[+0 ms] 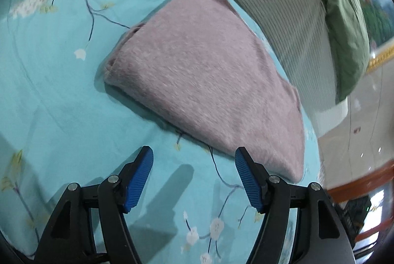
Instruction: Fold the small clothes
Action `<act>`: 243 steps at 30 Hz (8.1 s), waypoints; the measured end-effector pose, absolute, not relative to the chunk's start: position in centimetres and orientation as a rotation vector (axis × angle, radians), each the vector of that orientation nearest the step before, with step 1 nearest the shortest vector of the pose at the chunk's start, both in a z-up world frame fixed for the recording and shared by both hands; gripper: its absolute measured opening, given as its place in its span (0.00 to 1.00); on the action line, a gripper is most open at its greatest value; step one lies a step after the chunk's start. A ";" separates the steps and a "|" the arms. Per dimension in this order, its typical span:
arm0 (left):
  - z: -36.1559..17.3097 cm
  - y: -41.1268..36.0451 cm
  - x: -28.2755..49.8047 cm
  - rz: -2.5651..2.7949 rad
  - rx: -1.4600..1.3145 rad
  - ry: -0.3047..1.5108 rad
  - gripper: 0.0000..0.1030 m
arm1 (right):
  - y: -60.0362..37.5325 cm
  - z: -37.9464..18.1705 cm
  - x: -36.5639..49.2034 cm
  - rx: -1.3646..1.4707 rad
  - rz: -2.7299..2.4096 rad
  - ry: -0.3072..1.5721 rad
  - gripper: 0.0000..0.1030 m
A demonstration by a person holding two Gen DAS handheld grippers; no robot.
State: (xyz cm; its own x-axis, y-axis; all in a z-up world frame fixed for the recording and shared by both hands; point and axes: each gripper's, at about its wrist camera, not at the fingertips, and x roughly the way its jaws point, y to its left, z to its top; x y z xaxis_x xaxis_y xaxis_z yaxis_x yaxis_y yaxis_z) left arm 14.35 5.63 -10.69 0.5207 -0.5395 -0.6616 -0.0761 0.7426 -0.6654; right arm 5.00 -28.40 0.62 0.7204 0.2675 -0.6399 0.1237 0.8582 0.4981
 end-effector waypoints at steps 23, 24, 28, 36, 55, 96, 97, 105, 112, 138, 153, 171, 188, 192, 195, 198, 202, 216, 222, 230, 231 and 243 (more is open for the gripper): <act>-7.0 4.0 21.6 -0.226 -0.517 0.822 0.09 | -31.8 -0.2 15.3 0.629 0.245 0.774 0.51; -5.8 2.9 21.4 -0.262 -0.483 0.798 0.09 | -32.2 -0.2 15.9 0.646 0.260 0.776 0.51; -2.3 -2.9 20.7 -0.394 -0.334 0.740 0.08 | -34.1 0.0 18.3 0.690 0.317 0.798 0.51; -3.9 -15.0 18.7 -0.574 -0.021 0.754 0.08 | -34.4 -2.0 23.4 0.719 0.392 0.893 0.63; -3.6 -15.9 17.1 -0.638 0.019 0.729 0.08 | -29.8 1.1 31.9 0.501 0.427 0.815 0.12; -7.4 -12.9 27.1 -0.609 -0.254 1.014 0.83 | -41.4 -2.9 24.1 0.554 0.182 0.909 0.84; -8.4 -12.8 28.0 -0.607 -0.265 1.028 0.83 | -41.6 -3.1 24.4 0.565 0.190 0.918 0.84; -11.4 -15.1 33.0 -0.684 -0.325 1.092 0.90 | -41.6 -5.8 27.1 0.653 0.236 0.995 0.47; -9.2 -15.6 31.9 -0.708 -0.269 1.037 0.42 | -37.0 -2.1 24.6 0.631 0.287 0.922 0.36; -7.3 10.4 18.3 -0.350 -0.289 0.954 0.67 | -19.6 -2.2 18.2 0.475 0.339 0.918 0.59; -2.7 9.3 13.8 -0.465 -0.214 0.825 0.63 | -14.5 -1.8 22.2 0.396 0.365 0.964 0.12; -5.3 6.4 15.8 -0.462 -0.090 0.905 0.50 | -17.6 1.0 19.4 0.385 0.214 0.852 0.15; -6.9 3.6 18.9 -0.458 -0.078 0.928 0.46 | -16.0 -4.5 24.6 0.443 0.229 0.937 0.00; -6.4 3.6 18.4 -0.447 -0.080 0.930 0.43 | -15.7 -2.2 22.5 0.450 0.238 0.918 0.03; -5.2 4.8 16.5 -0.468 -0.109 0.912 0.43 | -15.6 0.2 18.9 0.429 0.303 0.876 0.04; -4.3 5.8 13.7 -0.496 -0.113 0.889 0.43 | -14.7 0.6 14.3 0.383 0.365 0.880 0.05; -4.4 6.1 10.2 -0.538 -0.105 0.892 0.43 | -15.5 -2.6 11.4 0.331 0.274 0.968 0.05; -7.7 5.1 7.6 -0.455 -0.019 0.955 0.38 | -18.0 -4.9 7.4 0.347 0.252 0.968 0.18; -8.0 5.3 7.5 -0.426 -0.025 0.960 0.39 | -17.8 -3.0 7.0 0.326 0.247 0.954 0.20; -7.0 6.6 5.6 -0.355 -0.051 0.966 0.63 | -16.5 -0.9 4.0 0.270 0.251 0.927 0.45; -6.9 6.8 5.3 -0.339 -0.045 0.969 0.64 | -16.3 -0.8 3.6 0.256 0.248 0.927 0.47; -7.5 8.3 2.7 -0.197 0.028 1.028 0.80 | -14.4 -0.8 -0.7 0.137 0.239 0.950 0.76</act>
